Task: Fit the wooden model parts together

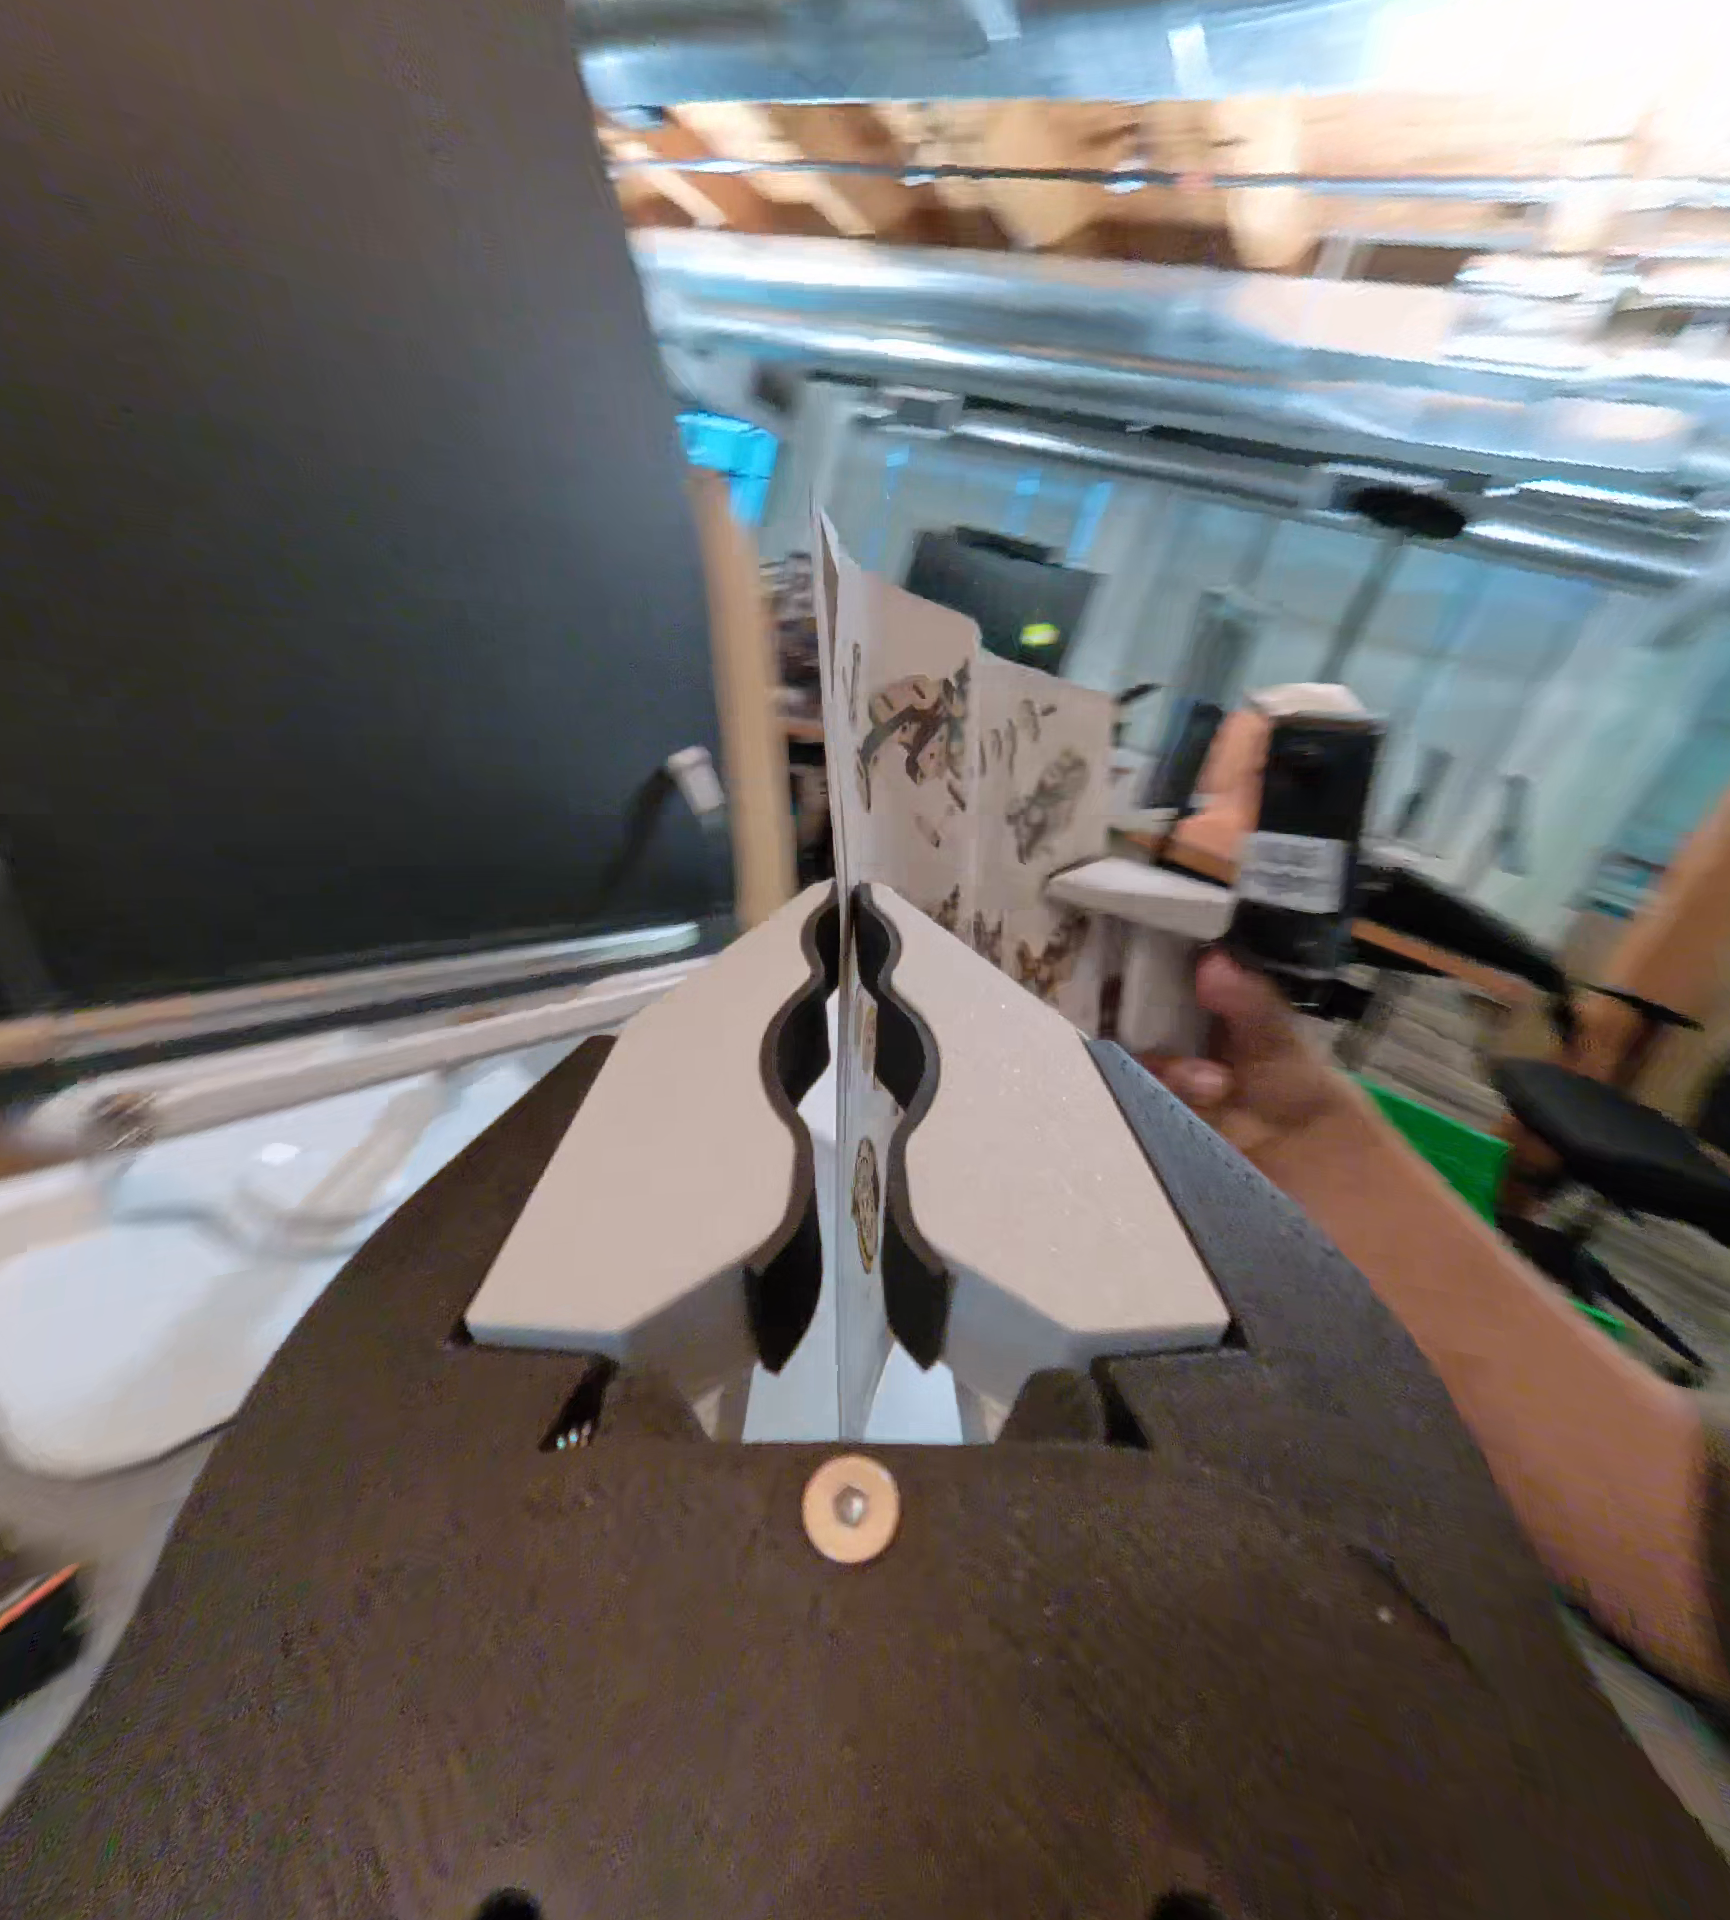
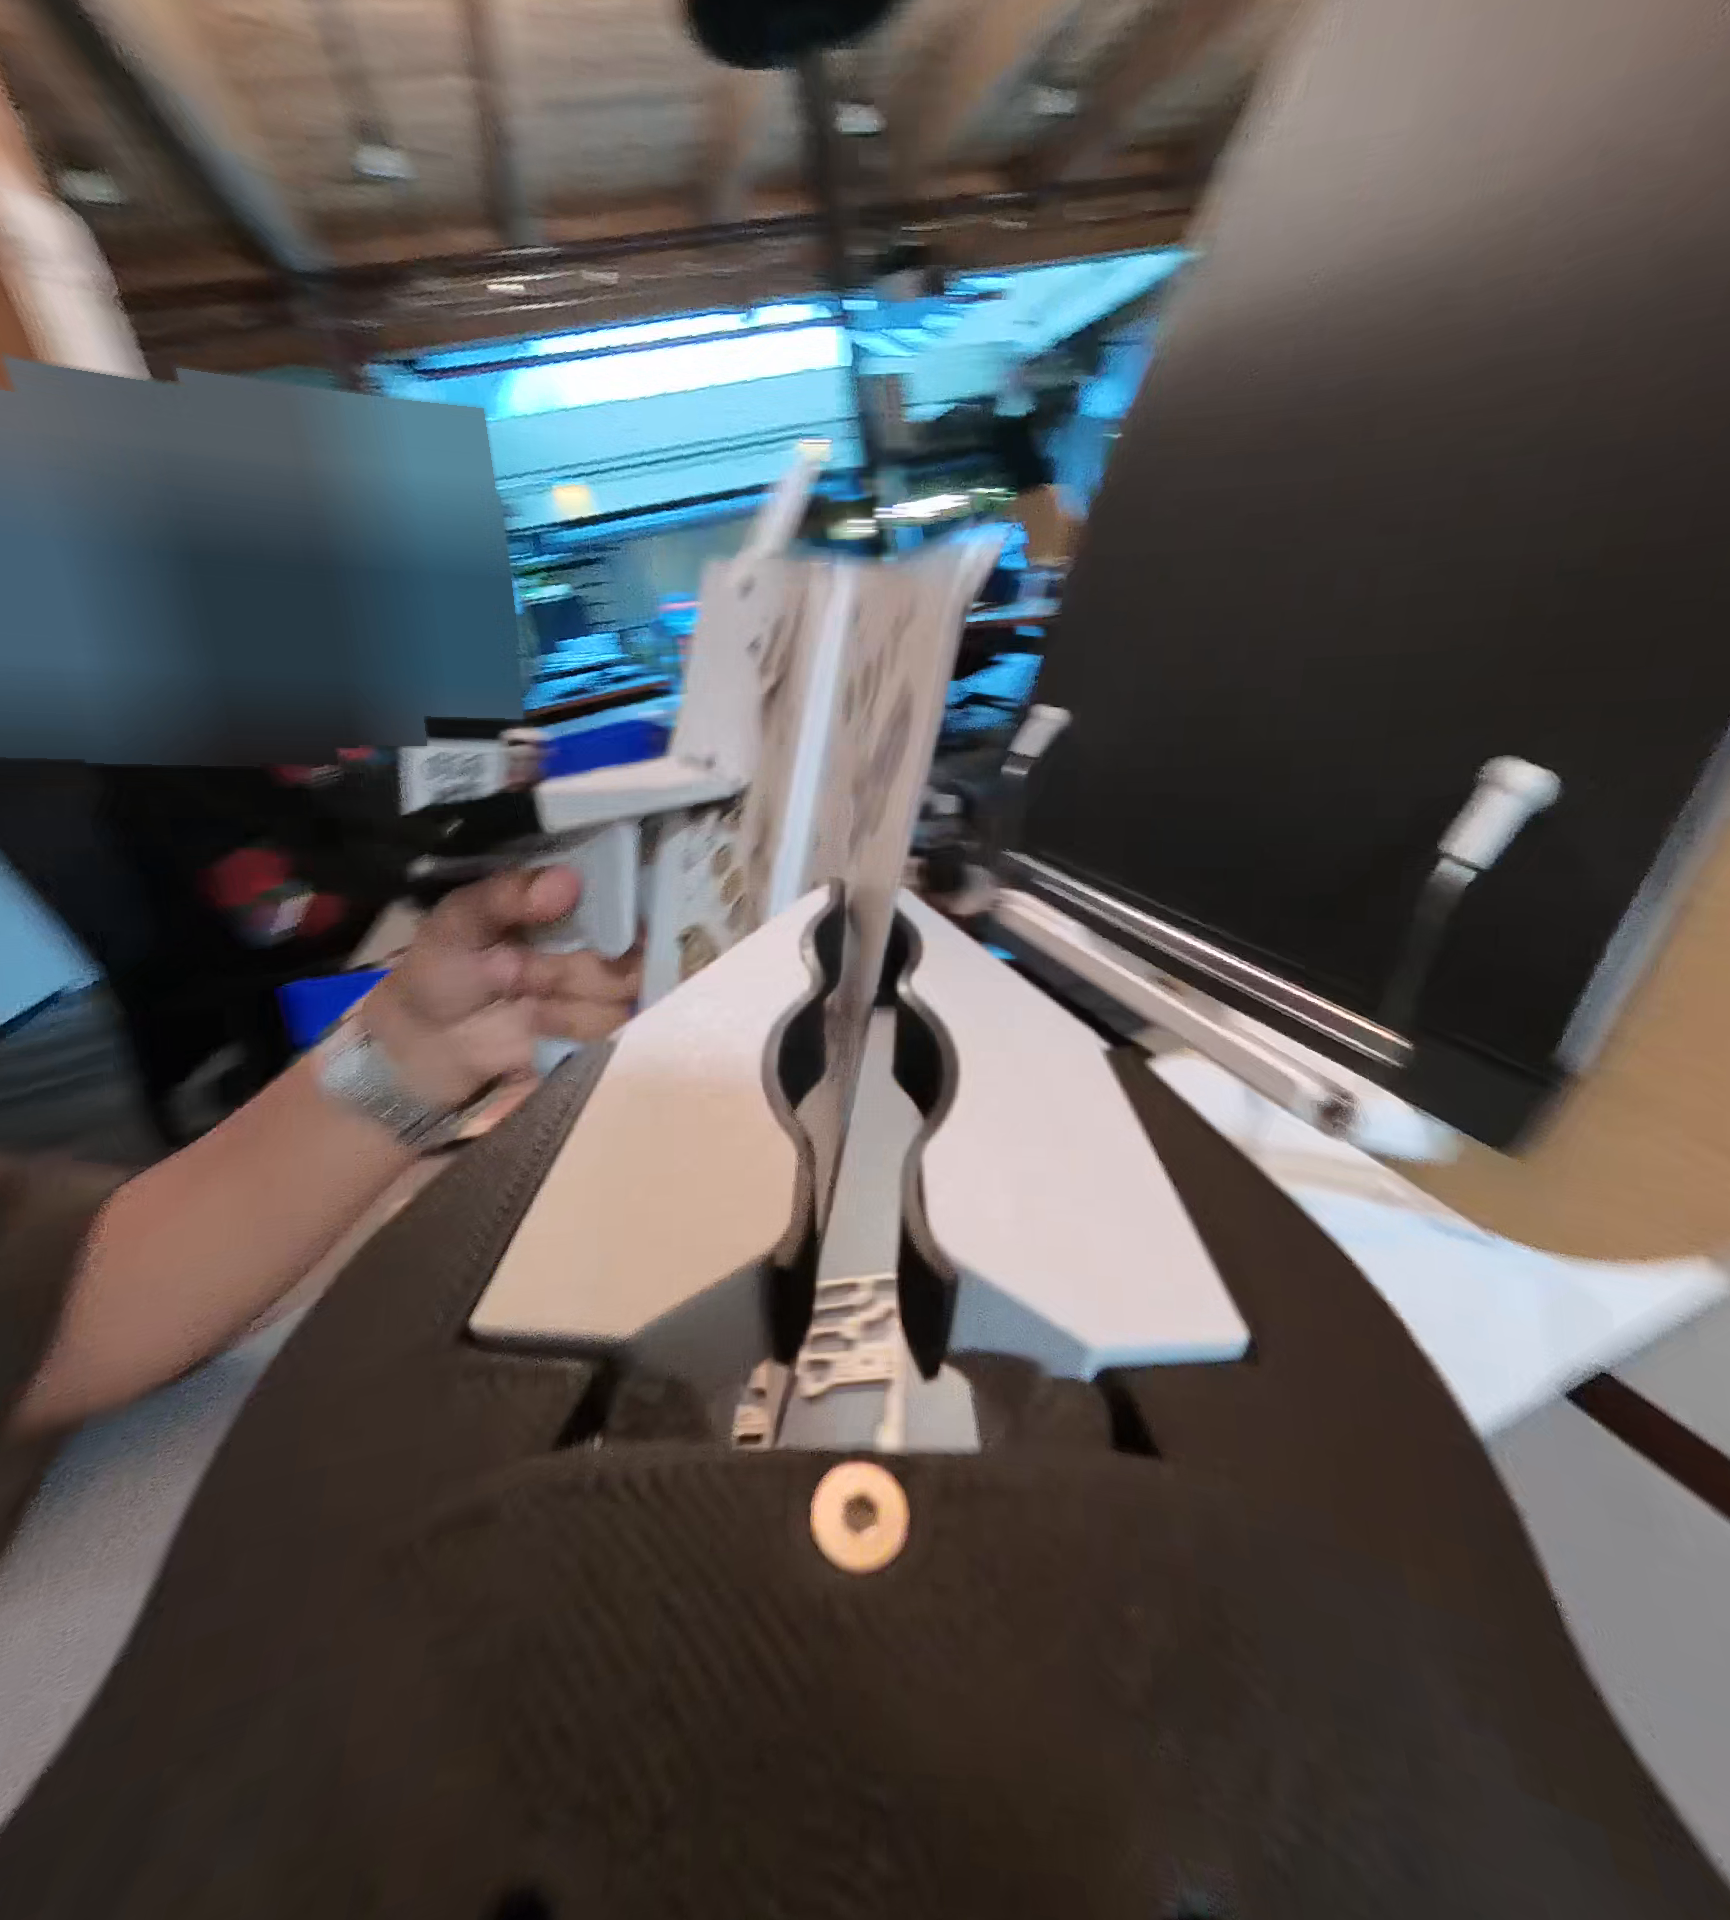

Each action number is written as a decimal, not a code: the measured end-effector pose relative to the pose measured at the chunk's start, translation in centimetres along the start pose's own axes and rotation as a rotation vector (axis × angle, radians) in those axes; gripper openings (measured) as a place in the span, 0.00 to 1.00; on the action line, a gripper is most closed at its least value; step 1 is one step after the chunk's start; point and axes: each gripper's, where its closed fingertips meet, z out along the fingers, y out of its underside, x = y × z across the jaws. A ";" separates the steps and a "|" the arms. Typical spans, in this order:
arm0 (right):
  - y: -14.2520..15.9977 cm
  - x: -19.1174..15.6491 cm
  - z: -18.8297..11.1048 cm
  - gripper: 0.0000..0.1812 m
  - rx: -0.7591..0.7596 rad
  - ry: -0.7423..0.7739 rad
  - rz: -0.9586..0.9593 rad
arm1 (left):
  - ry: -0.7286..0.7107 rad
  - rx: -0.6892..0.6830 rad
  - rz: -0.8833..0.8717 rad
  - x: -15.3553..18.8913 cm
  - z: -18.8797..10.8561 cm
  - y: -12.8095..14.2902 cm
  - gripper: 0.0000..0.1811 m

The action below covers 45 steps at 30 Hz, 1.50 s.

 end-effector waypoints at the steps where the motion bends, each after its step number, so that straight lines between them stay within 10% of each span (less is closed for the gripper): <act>1: 0.6 1.7 0.2 0.03 -0.006 0.084 0.023 | -0.062 -0.014 -0.010 -2.1 0.1 1.2 0.00; 9: 8.8 8.0 1.5 0.00 -0.167 0.259 0.148 | -0.137 -0.041 -0.233 -9.0 0.5 8.4 0.00; 20: 8.4 9.1 1.9 0.20 -0.136 0.279 0.150 | -0.097 0.087 -0.374 -11.3 0.5 9.5 0.00; 24: 7.7 9.7 1.9 0.23 -0.086 0.301 0.157 | -0.068 0.126 -0.459 -11.4 0.9 10.1 0.17; 38: 15.2 10.2 1.0 0.32 -0.361 0.236 0.385 | -0.195 0.001 -0.193 -10.9 0.5 11.2 0.29; 45: 17.7 10.5 1.4 0.01 -0.444 0.266 0.268 | -0.193 0.015 -0.198 -11.2 0.2 10.8 0.31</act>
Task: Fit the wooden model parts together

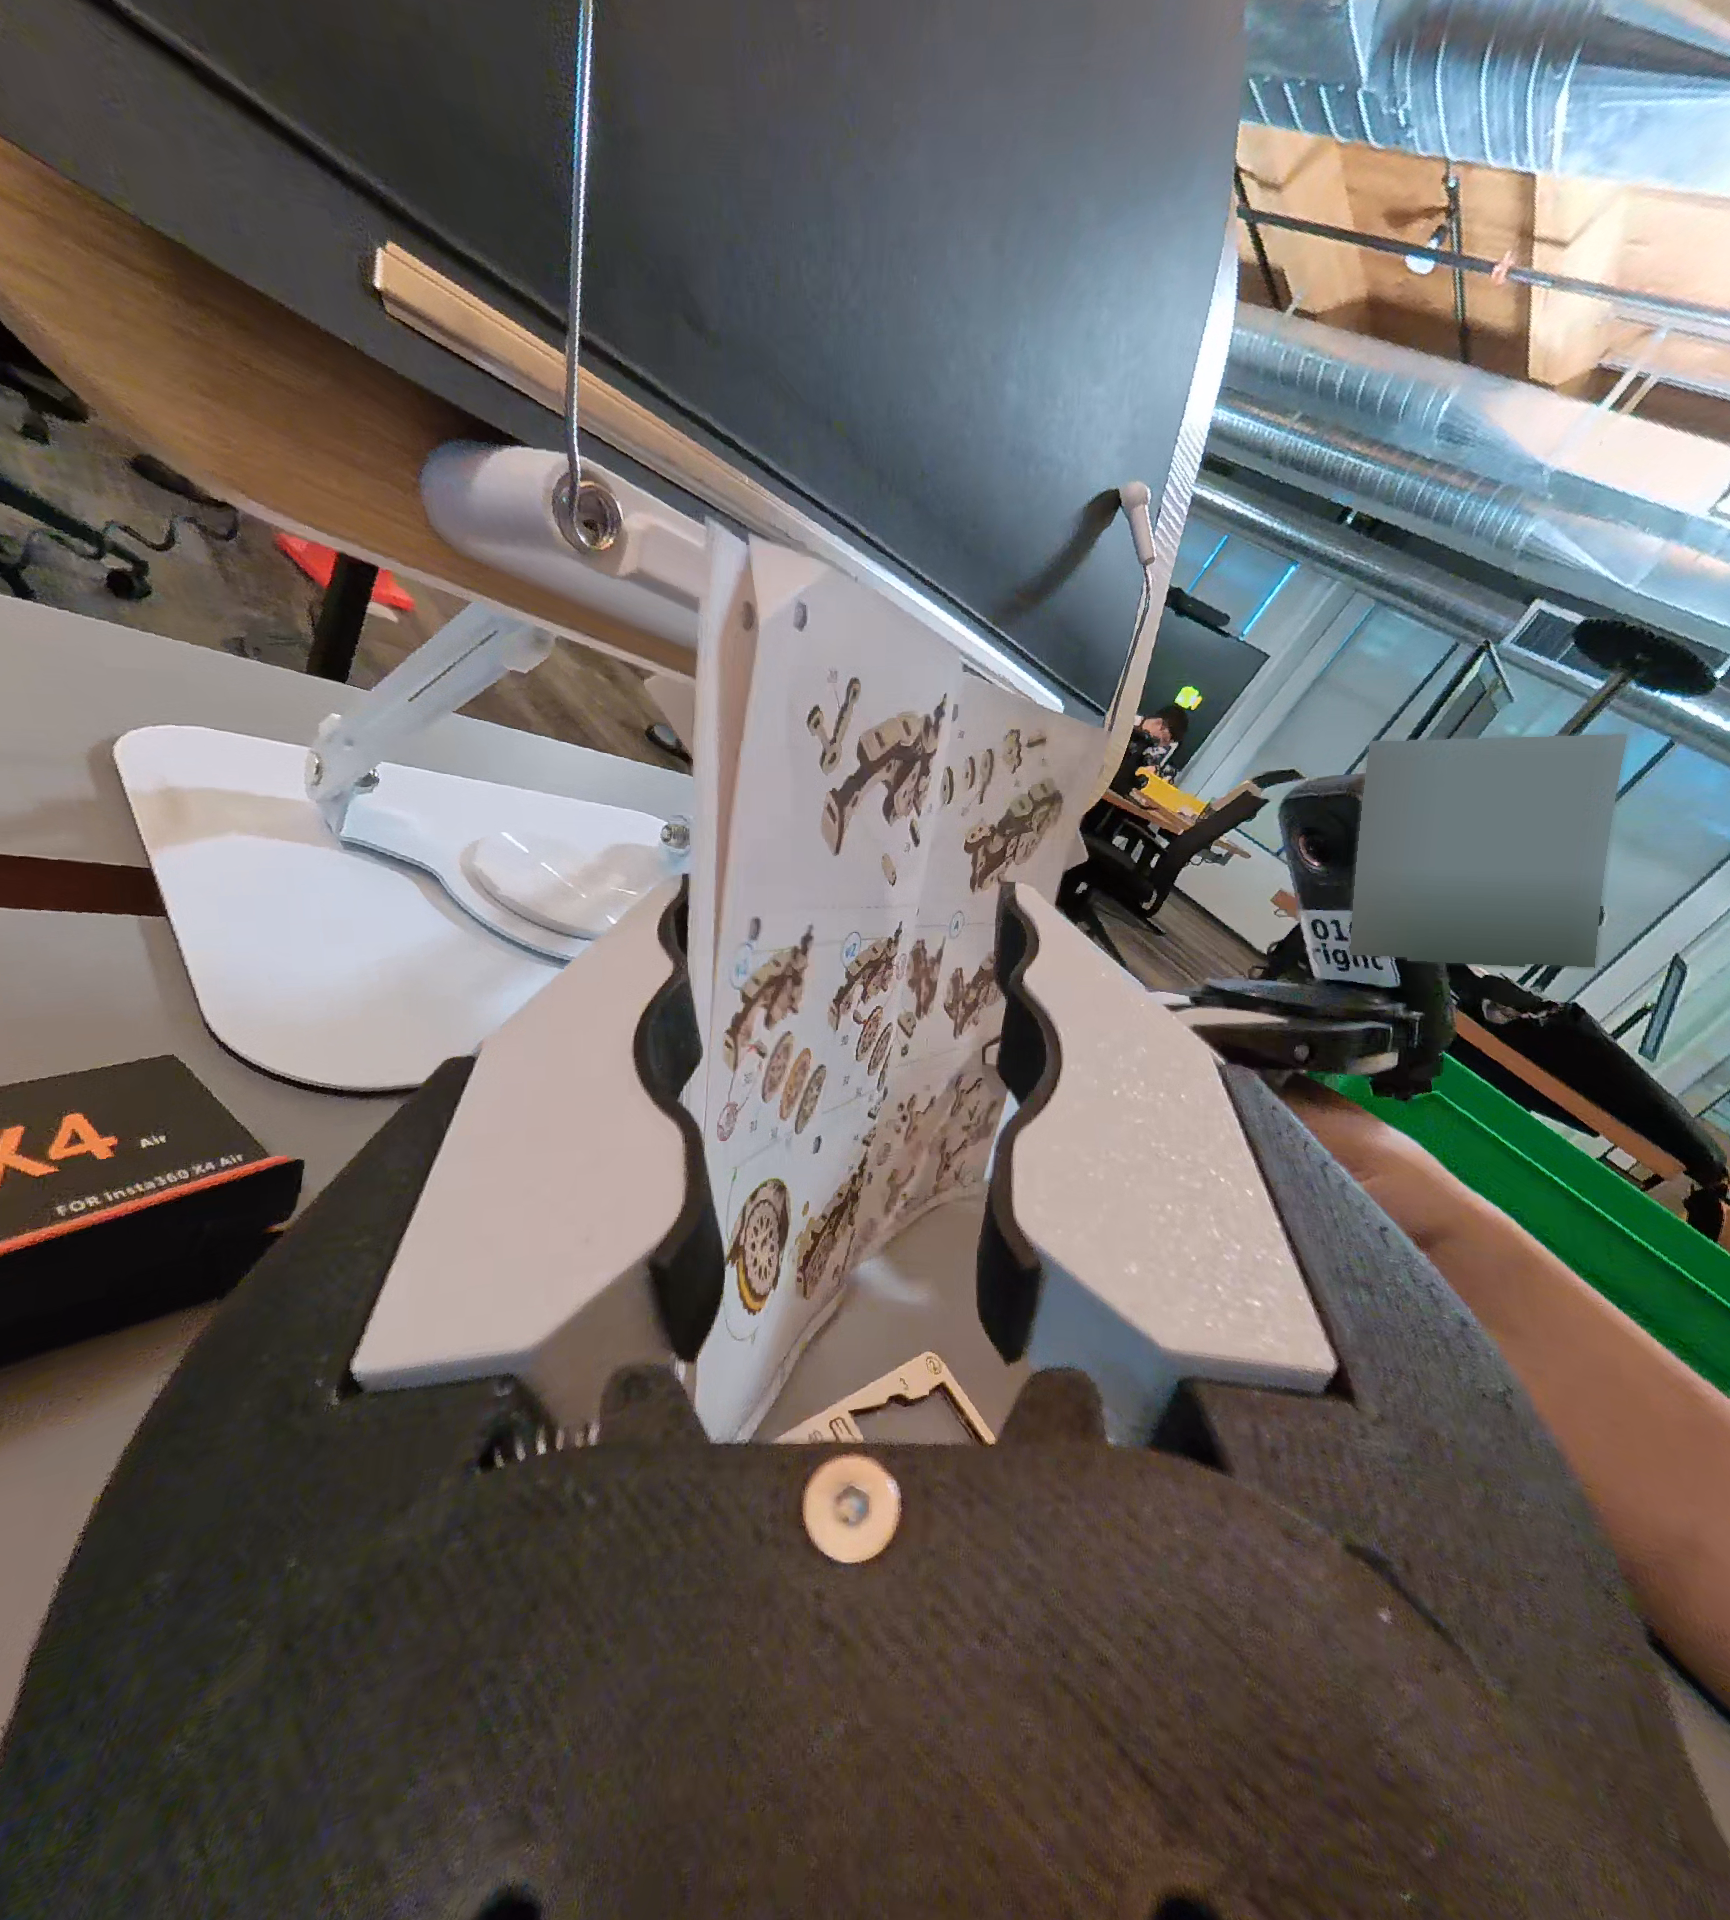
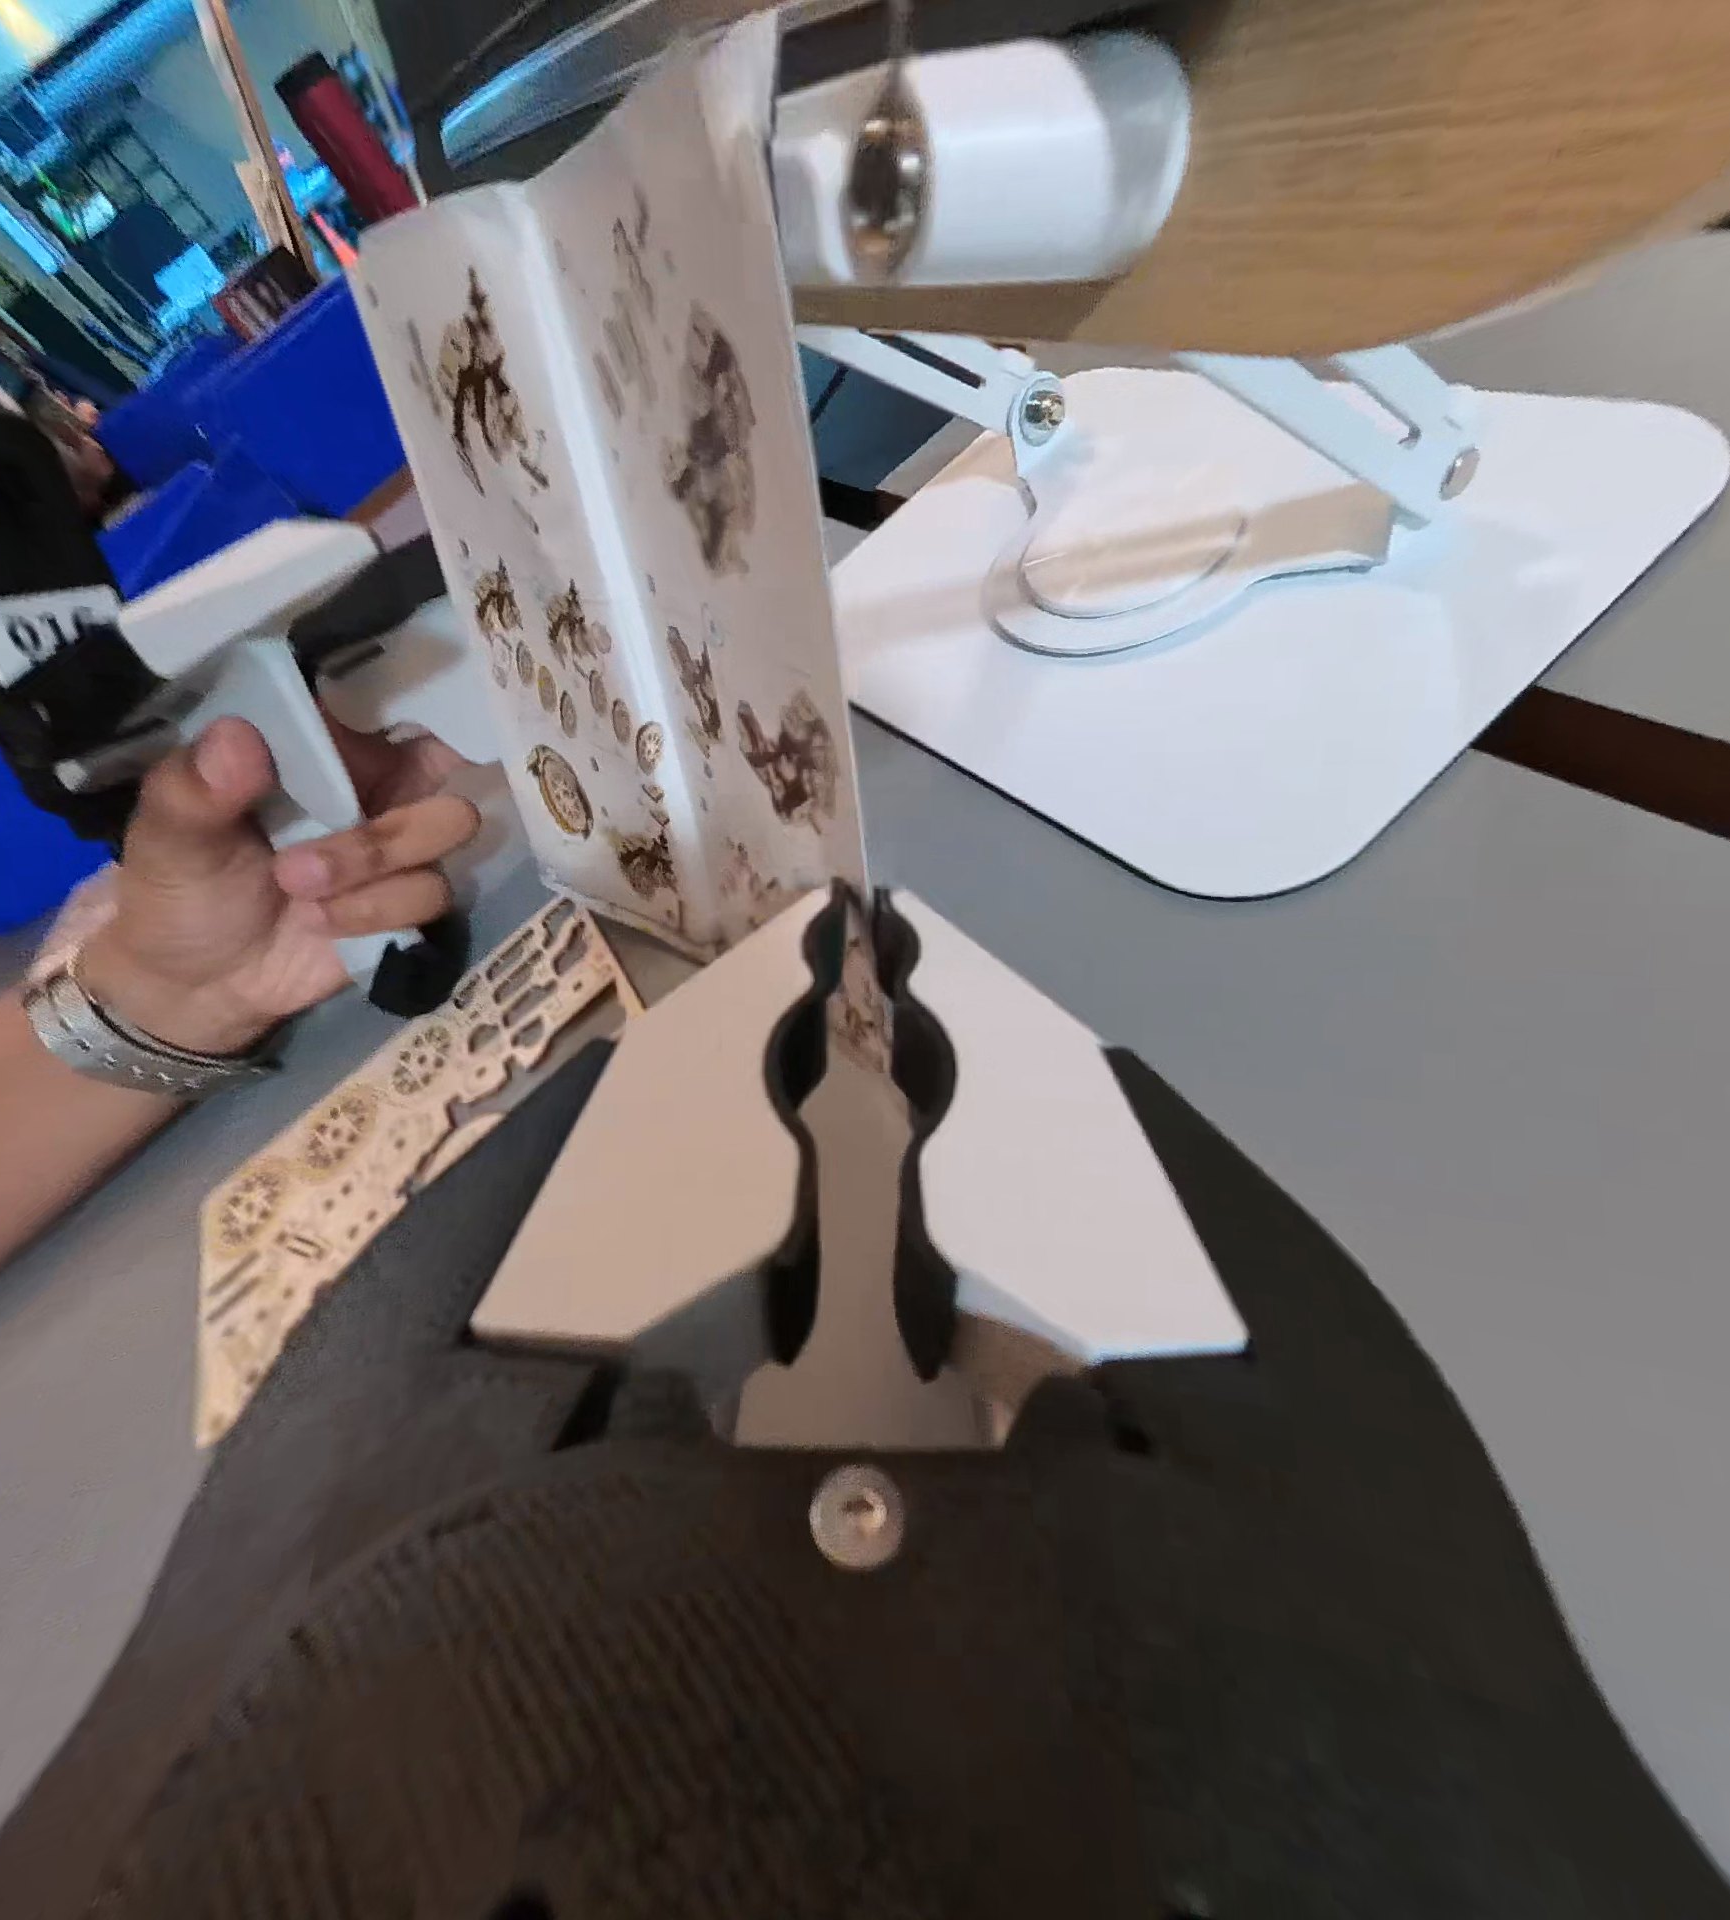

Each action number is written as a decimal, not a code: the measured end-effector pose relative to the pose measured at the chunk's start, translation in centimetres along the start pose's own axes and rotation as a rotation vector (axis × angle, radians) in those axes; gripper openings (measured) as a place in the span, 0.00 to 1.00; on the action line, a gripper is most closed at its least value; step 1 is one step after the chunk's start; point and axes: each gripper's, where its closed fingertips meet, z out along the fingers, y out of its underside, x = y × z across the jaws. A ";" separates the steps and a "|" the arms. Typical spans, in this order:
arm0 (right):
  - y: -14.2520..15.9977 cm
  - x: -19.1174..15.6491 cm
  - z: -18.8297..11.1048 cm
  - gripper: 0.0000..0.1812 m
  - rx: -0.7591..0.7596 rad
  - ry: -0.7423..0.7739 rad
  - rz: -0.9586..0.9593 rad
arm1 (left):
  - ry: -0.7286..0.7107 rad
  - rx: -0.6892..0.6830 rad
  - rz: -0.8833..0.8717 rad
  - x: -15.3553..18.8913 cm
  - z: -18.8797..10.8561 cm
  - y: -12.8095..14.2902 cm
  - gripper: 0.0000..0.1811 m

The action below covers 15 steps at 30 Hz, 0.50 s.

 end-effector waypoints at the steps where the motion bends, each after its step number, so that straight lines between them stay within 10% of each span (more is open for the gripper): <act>1: 0.1 -0.1 -0.1 0.00 -0.001 0.000 -0.033 | 0.004 0.011 0.001 0.0 -0.1 -0.1 0.31; 15: 0.0 -0.2 -1.7 0.07 0.042 -0.073 0.027 | -0.053 0.192 0.025 -1.0 -1.5 -2.2 0.31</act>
